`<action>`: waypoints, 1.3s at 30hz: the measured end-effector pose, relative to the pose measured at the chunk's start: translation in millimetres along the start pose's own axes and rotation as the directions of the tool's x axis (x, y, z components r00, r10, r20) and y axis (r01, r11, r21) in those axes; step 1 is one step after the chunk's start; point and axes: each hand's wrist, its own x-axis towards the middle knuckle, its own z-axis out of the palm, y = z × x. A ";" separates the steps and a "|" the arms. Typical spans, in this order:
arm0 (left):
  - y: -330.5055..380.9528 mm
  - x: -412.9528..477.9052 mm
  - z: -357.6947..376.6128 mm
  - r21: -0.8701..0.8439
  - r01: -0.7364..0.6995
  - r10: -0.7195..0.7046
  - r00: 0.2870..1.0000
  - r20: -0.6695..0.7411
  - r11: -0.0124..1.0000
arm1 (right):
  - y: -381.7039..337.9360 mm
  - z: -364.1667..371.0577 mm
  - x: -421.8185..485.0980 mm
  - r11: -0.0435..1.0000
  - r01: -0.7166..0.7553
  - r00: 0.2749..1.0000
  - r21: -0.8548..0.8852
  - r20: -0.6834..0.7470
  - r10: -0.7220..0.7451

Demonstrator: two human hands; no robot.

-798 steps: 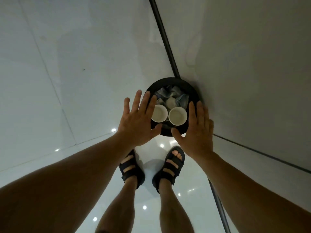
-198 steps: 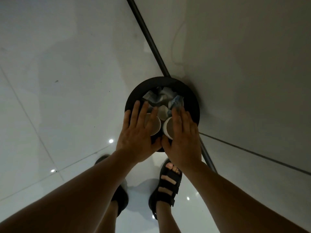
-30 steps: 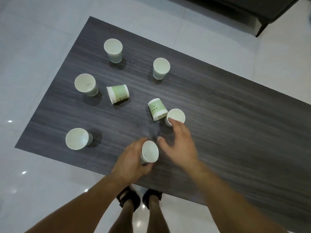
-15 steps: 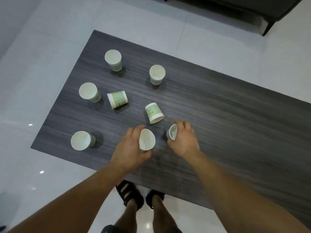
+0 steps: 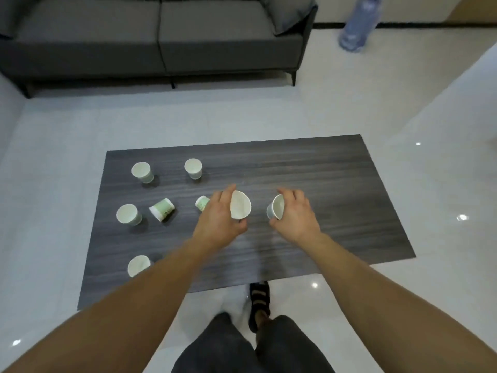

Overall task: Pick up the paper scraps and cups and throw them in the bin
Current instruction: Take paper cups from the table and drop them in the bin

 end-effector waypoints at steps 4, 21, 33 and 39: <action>39.3 -25.9 -12.0 0.038 -0.135 0.131 0.988 0.087 0.990 | 17.5 -32.4 -66.9 0.993 -0.102 0.991 0.056 -0.079 0.106; 331.4 -181.6 192.7 -0.075 -0.682 0.627 0.617 0.477 0.728 | 279.4 -116.9 -383.0 0.732 -0.545 0.648 0.409 -0.348 0.677; 508.7 -336.5 375.1 -0.218 -0.832 0.726 0.282 0.627 0.511 | 464.1 -165.2 -576.2 0.473 -0.694 0.313 0.542 -0.364 0.877; 600.5 -365.3 480.8 -0.299 -0.853 0.738 0.139 0.661 0.428 | 560.1 -192.1 -620.7 0.345 -0.733 0.162 0.587 -0.341 0.926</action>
